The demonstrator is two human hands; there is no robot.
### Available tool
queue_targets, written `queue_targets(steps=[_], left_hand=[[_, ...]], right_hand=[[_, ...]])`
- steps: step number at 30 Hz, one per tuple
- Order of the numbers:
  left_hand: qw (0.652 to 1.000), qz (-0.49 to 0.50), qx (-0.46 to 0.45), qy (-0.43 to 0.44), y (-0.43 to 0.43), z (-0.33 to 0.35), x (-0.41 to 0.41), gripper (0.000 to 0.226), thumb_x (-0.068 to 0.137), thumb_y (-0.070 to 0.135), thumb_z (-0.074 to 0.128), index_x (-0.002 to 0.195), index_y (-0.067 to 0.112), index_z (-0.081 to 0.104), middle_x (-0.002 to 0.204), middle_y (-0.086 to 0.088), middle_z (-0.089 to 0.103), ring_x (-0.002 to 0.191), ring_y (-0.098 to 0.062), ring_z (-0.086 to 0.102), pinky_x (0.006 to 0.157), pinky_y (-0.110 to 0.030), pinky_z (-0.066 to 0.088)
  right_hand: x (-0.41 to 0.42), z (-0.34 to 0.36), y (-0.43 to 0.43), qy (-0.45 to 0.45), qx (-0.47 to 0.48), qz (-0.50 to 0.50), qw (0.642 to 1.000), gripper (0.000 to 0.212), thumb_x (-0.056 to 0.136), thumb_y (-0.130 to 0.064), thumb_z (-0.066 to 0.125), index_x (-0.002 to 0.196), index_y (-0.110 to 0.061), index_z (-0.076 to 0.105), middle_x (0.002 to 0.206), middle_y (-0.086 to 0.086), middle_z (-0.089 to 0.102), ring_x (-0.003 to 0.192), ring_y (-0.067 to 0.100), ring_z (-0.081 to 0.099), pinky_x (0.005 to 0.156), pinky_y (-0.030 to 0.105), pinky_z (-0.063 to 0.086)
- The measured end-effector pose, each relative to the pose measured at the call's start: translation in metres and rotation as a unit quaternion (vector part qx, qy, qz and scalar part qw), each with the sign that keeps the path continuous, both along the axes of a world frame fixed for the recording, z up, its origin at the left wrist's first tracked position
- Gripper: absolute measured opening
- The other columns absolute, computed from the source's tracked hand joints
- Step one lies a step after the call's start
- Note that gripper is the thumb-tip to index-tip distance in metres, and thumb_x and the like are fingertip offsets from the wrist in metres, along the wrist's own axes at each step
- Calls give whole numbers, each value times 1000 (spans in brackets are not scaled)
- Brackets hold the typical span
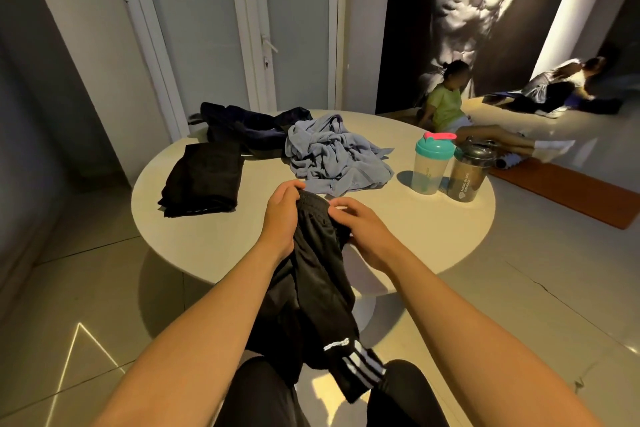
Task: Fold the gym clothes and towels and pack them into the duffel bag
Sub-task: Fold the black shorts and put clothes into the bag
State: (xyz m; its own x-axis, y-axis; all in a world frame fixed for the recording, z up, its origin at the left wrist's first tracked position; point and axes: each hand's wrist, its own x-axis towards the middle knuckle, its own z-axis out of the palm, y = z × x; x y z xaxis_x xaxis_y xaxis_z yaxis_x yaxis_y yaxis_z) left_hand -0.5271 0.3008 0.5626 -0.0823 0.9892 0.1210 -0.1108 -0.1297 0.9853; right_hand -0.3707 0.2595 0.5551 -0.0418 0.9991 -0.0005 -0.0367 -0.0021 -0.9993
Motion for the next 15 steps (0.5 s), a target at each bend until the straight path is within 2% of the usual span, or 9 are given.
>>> queue_targets(steps=[1, 3, 6, 9, 11, 13, 15], left_hand=[[1000, 15, 18, 20, -1, 1, 1, 27, 97, 8, 38, 99, 19, 63, 98, 3, 61, 89, -11, 55, 76, -25, 44], [995, 38, 55, 68, -2, 2, 5, 23, 99, 9, 38, 102, 18, 59, 97, 5, 58, 88, -9, 54, 76, -23, 43], [993, 38, 66, 92, -2, 2, 15, 20, 100, 10, 38, 102, 17, 57, 97, 2, 57, 91, -13, 53, 82, -30, 44], [995, 6, 55, 79, -4, 2, 19, 21, 100, 11, 36, 98, 17, 56, 93, -1, 55, 85, -15, 50, 76, -32, 41], [994, -12, 62, 84, -5, 1, 18, 22, 100, 10, 35, 96, 18, 56, 91, -2, 54, 84, -14, 50, 74, -30, 41], [992, -26, 66, 100, -5, -2, 17, 22, 100, 9, 35, 95, 16, 55, 90, -2, 54, 83, -13, 50, 73, -30, 42], [988, -36, 77, 130, -5, -7, 16, 21, 99, 6, 36, 95, 16, 55, 89, 0, 53, 78, -10, 48, 71, -28, 40]], right_hand=[[4, 1, -1, -16, 41, -40, 998, 7, 96, -18, 64, 100, -16, 69, 91, 4, 62, 81, 16, 55, 70, 25, 44], [11, 3, 0, -80, 106, -100, 986, 7, 94, -14, 66, 92, -18, 71, 92, 2, 63, 82, 14, 56, 77, 26, 47], [14, 4, 0, -164, 148, -79, 972, 12, 91, -22, 71, 102, -22, 74, 109, -2, 68, 100, 12, 63, 89, 29, 52], [17, -1, -10, -104, 95, -15, 990, 28, 86, -31, 77, 113, -28, 70, 118, 0, 65, 107, 16, 64, 91, 32, 56], [20, -8, -14, -86, 60, 7, 994, 24, 85, -25, 79, 108, -24, 70, 110, 4, 69, 100, 20, 67, 88, 35, 58], [20, -12, -15, -112, 40, -20, 993, 19, 83, -26, 80, 98, -18, 72, 95, 5, 71, 87, 20, 67, 78, 36, 56], [20, -14, -12, -178, 38, -66, 981, 20, 83, -29, 80, 90, -12, 71, 85, 6, 69, 77, 19, 64, 70, 35, 51]])
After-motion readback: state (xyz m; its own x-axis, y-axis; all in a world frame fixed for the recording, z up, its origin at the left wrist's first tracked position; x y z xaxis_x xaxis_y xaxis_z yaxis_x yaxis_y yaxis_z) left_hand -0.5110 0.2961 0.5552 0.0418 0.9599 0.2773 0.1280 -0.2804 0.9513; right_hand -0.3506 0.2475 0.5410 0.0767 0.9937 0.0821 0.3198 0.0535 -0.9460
